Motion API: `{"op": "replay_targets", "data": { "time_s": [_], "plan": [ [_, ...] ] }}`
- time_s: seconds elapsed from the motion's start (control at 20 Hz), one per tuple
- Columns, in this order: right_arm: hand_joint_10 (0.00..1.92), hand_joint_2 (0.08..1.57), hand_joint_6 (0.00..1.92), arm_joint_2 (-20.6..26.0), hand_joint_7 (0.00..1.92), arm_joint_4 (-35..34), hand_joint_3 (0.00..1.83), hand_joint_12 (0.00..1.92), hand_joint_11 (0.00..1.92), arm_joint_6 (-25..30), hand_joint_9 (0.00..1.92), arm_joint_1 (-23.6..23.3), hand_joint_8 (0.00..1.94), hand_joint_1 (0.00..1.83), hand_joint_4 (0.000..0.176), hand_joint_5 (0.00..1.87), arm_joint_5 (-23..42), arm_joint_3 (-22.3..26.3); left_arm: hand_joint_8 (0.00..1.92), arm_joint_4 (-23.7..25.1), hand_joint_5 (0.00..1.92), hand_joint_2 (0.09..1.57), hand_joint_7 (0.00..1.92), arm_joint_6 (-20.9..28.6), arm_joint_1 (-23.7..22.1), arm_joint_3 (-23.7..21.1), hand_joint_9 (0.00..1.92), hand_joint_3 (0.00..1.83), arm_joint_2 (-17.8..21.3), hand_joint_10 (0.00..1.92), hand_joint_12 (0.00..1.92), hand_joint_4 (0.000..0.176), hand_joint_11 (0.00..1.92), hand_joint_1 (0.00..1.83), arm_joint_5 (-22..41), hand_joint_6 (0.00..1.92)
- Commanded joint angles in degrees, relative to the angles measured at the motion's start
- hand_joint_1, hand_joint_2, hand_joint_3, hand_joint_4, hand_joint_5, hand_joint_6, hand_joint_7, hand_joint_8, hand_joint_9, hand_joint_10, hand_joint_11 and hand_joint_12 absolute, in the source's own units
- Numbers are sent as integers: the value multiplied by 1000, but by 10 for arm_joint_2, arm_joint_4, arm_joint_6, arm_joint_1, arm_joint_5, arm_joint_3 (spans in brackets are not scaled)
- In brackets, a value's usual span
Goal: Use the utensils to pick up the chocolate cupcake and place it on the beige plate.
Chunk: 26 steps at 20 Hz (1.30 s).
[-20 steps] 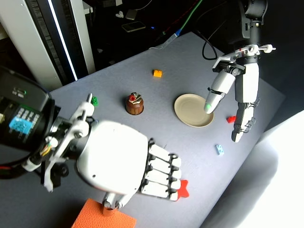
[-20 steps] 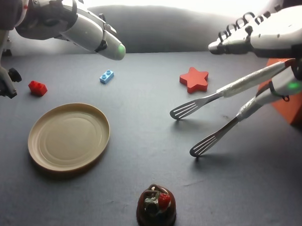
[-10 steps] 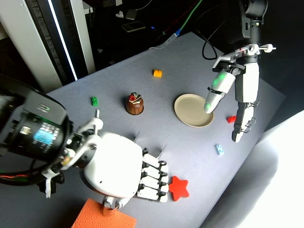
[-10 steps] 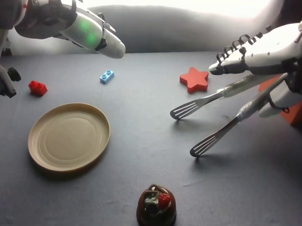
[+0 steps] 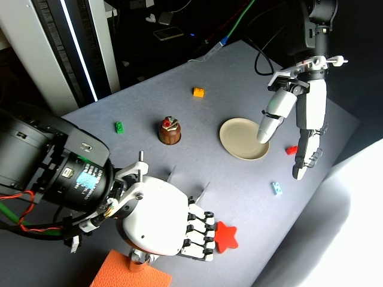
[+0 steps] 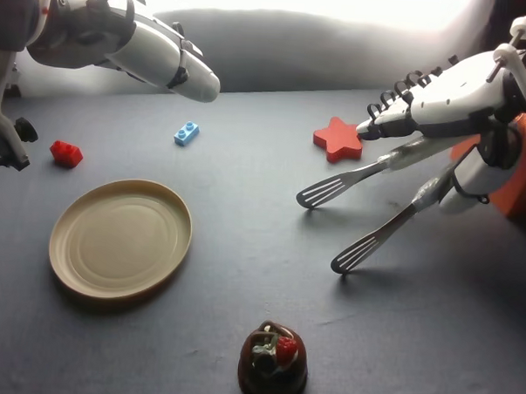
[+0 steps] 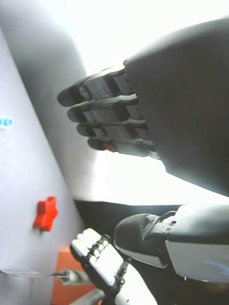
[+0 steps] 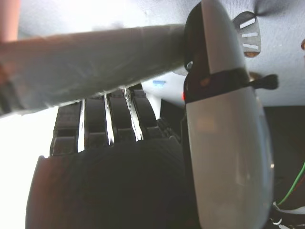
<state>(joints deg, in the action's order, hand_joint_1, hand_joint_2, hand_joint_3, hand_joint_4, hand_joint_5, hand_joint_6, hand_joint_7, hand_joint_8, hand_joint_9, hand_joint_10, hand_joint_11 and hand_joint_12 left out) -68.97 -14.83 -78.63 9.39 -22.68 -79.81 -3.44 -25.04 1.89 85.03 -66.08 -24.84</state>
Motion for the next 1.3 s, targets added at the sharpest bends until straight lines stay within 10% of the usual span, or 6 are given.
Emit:
{"op": "replay_targets", "data": {
  "time_s": [0.0,0.4,1.25],
  "plan": [
    [0,1015,0,3,0,0,3,118,0,3,0,-2,0,1021,0,23,41,-4,2,-3,136,1189,141,2,-8,3,135,1,4,3,278,0,0,427,48,2],
    [1,992,2,-8,14,117,0,220,0,112,19,-15,0,1056,0,73,-6,-8,1,-3,149,1180,147,1,-9,3,132,1,4,1,247,0,0,452,46,1],
    [7,992,7,-24,90,105,0,407,0,186,94,-10,7,1045,0,132,-43,-16,6,-3,150,1194,140,1,-10,3,130,0,4,5,283,0,0,437,45,6]
  ]
}}
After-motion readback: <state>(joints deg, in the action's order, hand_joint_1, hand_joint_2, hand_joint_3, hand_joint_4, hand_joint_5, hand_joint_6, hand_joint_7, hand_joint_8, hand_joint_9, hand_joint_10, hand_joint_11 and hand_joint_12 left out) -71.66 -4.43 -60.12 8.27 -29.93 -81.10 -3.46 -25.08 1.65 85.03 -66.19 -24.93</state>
